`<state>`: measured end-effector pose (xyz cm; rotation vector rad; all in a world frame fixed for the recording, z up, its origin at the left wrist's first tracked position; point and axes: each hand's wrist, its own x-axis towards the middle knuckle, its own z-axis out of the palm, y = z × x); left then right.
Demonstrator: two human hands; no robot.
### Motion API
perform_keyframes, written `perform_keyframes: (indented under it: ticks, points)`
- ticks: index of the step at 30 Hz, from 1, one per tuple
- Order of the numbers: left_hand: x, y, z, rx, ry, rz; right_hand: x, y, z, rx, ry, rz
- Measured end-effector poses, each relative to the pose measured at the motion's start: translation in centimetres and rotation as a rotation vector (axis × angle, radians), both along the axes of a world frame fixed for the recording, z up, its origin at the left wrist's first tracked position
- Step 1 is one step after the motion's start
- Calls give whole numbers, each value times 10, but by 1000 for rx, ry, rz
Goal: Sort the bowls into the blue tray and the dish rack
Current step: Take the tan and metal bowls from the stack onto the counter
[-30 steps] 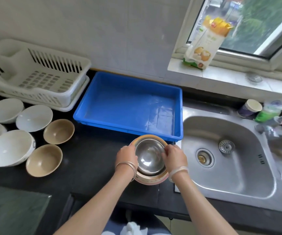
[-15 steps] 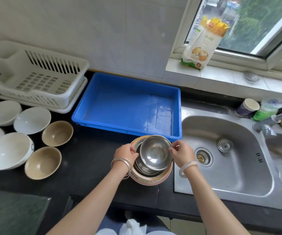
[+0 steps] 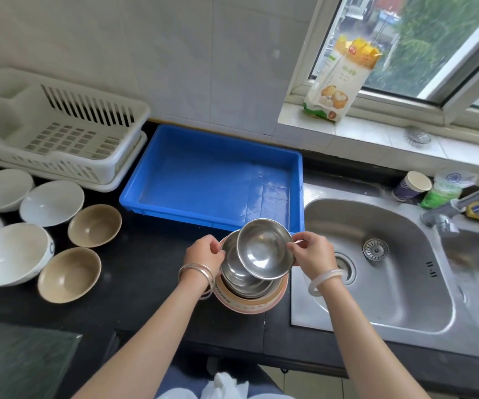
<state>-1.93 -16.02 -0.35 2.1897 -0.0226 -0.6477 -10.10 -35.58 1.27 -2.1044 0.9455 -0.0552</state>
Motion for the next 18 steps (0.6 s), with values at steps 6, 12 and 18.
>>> perform_keyframes:
  ticks: [6, 12, 18]
  points:
    - [12, 42, 10, -161, 66, 215, 25, 11, 17, 30, -110, 40]
    - [9, 97, 3, -210, 108, 399, 61, 44, 10, 120, -91, 149]
    - [-10, 152, -25, -241, 174, 643, 106, 95, -20, 194, -25, 287]
